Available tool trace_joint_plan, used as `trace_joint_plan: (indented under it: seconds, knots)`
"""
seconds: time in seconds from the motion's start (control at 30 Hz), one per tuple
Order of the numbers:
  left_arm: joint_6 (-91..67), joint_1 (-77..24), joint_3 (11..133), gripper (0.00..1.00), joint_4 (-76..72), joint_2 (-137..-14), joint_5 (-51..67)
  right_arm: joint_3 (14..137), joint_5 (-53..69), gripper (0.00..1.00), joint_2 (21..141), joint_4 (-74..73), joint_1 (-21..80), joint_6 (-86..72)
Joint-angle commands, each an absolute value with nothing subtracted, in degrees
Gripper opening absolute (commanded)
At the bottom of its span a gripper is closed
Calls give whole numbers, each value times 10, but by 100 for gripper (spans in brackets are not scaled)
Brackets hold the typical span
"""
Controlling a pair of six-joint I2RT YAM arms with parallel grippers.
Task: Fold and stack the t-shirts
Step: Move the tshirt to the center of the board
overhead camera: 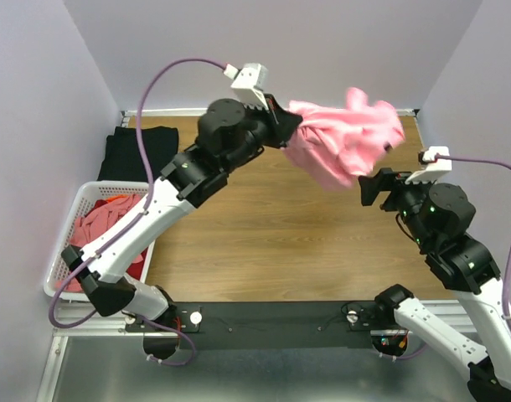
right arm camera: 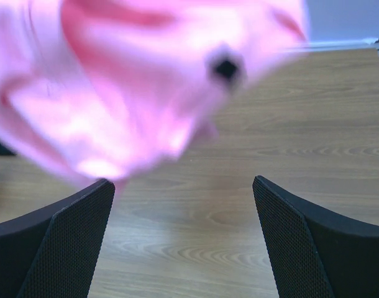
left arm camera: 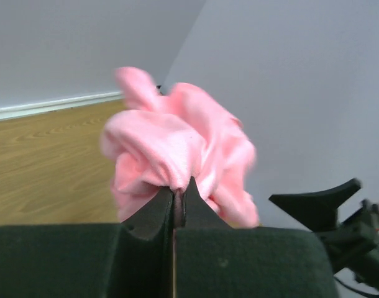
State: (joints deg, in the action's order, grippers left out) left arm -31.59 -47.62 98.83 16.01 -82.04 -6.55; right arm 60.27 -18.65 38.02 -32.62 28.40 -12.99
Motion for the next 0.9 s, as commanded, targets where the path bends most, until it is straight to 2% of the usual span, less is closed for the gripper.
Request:
trace_joint_plan:
  seconds: [0.0,0.03,0.07,0.17,0.37,0.5,0.63,0.8,0.87]
  knots:
    - [-310,-476,913,25,101,-826,-73,615,-216,100,356,-321,284,-129]
    - [-313,-476,858,34,98,-823,-102,614,-214,100,352,-322,284,-129]
    - [-318,-475,832,62,97,-820,-122,611,-212,100,344,-322,284,-129]
    - [-355,-465,740,95,114,-806,-183,604,-202,100,338,-325,284,-133]
    - [-388,-464,625,98,131,-759,-183,583,-175,100,372,-356,283,-179]
    - [-417,-491,562,93,143,-736,-156,563,-203,100,426,-390,284,-249]
    - [-465,-527,505,93,163,-729,-139,523,-188,99,476,-404,284,-304]
    - [-500,-532,439,85,158,-722,-132,462,-149,83,554,-403,283,-378]
    - [-504,-532,431,83,158,-720,-134,447,-149,81,572,-400,281,-392]
